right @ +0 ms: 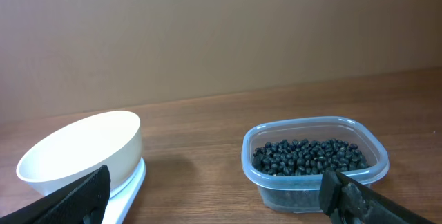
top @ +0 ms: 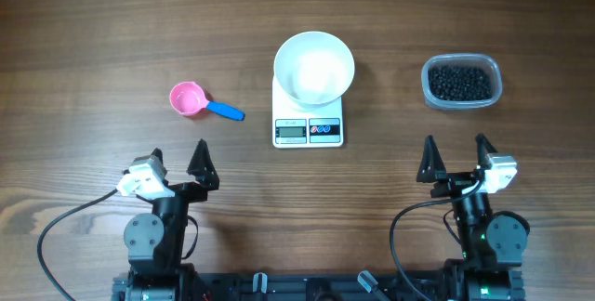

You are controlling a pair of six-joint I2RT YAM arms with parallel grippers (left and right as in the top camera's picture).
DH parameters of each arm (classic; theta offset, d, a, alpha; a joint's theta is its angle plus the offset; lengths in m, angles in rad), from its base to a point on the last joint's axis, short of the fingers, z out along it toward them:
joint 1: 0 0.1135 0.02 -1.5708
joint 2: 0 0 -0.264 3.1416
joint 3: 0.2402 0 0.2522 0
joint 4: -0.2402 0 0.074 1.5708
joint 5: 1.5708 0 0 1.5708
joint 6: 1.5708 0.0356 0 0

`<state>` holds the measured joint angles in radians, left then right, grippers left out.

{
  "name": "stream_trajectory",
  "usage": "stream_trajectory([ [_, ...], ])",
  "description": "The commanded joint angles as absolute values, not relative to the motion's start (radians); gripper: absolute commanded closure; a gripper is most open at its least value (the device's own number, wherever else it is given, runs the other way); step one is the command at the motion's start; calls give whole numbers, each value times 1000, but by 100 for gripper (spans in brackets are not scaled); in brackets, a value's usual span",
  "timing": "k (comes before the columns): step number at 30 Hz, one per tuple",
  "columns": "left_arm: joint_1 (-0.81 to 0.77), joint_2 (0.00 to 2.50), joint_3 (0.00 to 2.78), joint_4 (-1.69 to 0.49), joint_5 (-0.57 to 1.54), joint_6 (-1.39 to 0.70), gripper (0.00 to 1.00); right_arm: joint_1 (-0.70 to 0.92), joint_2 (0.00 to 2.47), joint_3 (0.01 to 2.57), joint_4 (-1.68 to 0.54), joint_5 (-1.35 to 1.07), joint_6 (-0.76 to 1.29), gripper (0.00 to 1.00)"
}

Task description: Scoop item into bowl and weigh 150g on scale

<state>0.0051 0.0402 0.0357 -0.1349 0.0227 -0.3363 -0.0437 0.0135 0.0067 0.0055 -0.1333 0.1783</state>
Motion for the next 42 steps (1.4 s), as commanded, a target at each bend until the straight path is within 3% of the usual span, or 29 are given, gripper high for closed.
stream_trajectory([
  [1,-1,43,45,-162,25,-348,0,-45,5,5,9,-128,184,0],
  [12,-1,43,45,-154,-52,-348,0,-45,5,5,9,-128,184,0],
  [17,-1,43,53,40,-69,-375,0,-45,5,5,9,-128,184,0],
  [22,-1,93,205,5,-105,-368,0,-45,5,5,9,-128,184,0],
  [26,-1,279,437,-128,-175,-318,0,-45,5,5,9,-128,184,0],
  [33,-1,851,1125,-642,-202,-399,0,-45,5,5,10,-128,184,0],
  [37,-1,1067,1470,-881,-65,-401,0,-45,5,5,10,-128,184,0],
  [39,-1,1093,1516,-928,111,-401,0,-45,5,5,10,-128,184,0],
  [42,-1,1093,1516,-1020,168,-401,0,-45,5,5,9,-128,184,0],
])
